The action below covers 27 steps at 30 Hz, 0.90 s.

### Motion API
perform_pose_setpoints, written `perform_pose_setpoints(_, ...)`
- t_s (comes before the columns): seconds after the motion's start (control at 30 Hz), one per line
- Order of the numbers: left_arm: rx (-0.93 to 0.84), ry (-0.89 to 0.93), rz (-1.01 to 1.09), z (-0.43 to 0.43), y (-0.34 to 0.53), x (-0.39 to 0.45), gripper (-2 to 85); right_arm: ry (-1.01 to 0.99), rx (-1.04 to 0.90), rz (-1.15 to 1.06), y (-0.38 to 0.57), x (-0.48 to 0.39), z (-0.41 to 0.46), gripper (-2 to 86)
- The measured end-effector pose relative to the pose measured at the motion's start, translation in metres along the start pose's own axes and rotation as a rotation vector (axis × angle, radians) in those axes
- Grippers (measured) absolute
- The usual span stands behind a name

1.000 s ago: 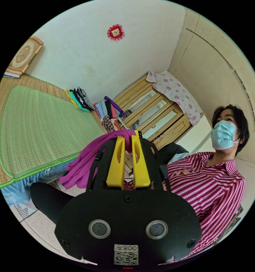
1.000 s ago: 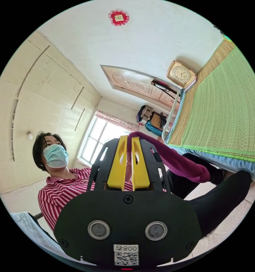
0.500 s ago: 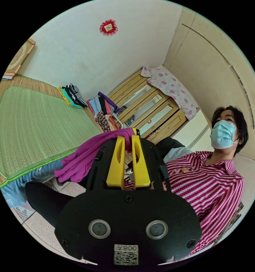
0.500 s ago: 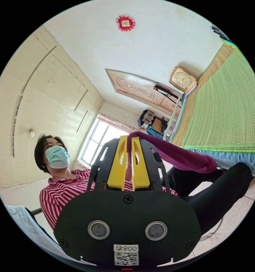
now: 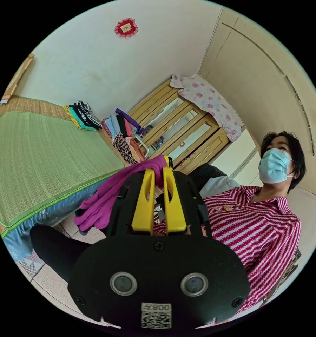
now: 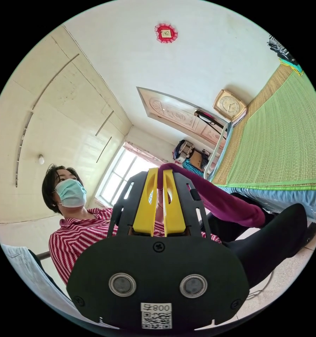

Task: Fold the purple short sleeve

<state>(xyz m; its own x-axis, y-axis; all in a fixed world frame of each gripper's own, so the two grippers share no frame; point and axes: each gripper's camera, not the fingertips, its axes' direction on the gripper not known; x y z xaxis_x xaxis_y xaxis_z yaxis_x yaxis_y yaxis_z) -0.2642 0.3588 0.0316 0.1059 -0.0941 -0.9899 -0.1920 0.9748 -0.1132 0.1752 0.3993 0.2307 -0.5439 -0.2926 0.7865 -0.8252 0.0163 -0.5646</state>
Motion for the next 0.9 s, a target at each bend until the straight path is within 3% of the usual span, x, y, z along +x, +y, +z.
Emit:
perform_pose_setpoints(0.43, -0.100, 0.029, -0.040, 0.080, -0.065, -0.082, 4.1, 0.004, 0.111, 0.024, 0.012, -0.043, -0.009, 1.8)
perform_pose_setpoints(0.9, -0.147, 0.114, -0.189, 0.178, -0.188, -0.287, 4.2, 0.095, 0.174, 0.119, -0.078, -0.059, -0.008, 1.7)
